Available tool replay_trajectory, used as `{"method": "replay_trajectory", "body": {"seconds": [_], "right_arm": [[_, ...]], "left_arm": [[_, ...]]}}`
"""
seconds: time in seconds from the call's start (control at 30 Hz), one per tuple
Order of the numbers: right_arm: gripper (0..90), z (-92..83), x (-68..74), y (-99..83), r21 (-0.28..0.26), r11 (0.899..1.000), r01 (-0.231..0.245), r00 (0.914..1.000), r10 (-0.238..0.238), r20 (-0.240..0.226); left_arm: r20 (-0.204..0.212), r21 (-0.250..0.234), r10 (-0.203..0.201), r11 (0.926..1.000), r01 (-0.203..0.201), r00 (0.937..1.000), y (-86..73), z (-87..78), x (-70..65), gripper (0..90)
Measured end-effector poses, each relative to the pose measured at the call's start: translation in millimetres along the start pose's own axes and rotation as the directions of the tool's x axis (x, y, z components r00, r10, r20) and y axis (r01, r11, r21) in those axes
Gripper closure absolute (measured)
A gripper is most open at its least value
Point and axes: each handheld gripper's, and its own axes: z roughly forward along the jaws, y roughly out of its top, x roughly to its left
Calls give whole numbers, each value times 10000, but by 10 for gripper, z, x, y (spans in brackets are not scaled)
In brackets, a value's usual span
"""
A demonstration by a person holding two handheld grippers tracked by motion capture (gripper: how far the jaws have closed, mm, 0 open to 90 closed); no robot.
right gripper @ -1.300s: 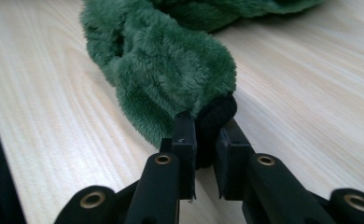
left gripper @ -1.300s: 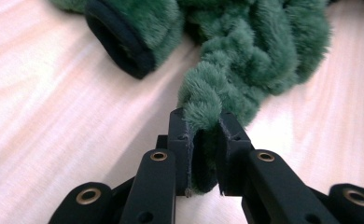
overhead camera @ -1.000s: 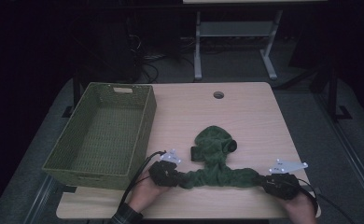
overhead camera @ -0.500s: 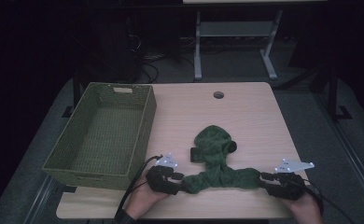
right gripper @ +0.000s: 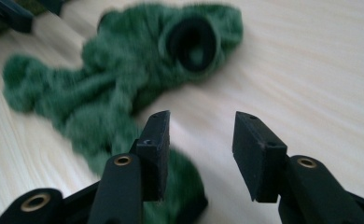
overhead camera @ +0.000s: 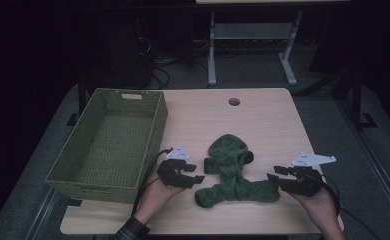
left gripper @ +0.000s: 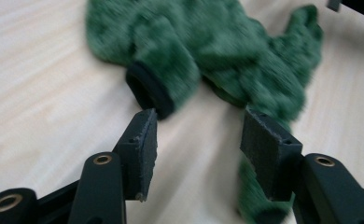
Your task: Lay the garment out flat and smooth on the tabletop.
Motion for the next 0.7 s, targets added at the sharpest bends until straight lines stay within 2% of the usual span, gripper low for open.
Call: {"method": "replay_trajectory", "body": {"seconds": [0.13, 0.27, 0.33, 0.6, 0.7], "right_arm": [[511, 128, -20, 163, 25, 10000, 33, 9999, -33, -117], [449, 277, -12, 285, 205, 9998, -27, 9999, 30, -160], [426, 345, -3, 328, 279, 9996, 27, 9999, -22, -160], [397, 591, 33, 465, 388, 9992, -94, 9997, 103, -235], [425, 688, 54, 514, 520, 9986, -95, 9995, 110, -303]], "left_arm": [[-283, 80, 191, 9998, -189, 9994, 100, 113, 95, 401], [-285, 129, 314, 9994, -311, 9991, 163, 235, 164, 366], [-240, 192, 203, 9996, -199, 9995, 177, 313, 201, 359], [-191, 636, 311, 9975, -298, 9993, 168, 493, 288, 361], [-60, 622, 343, 9975, -338, 9994, 176, 548, 287, 407]]}}
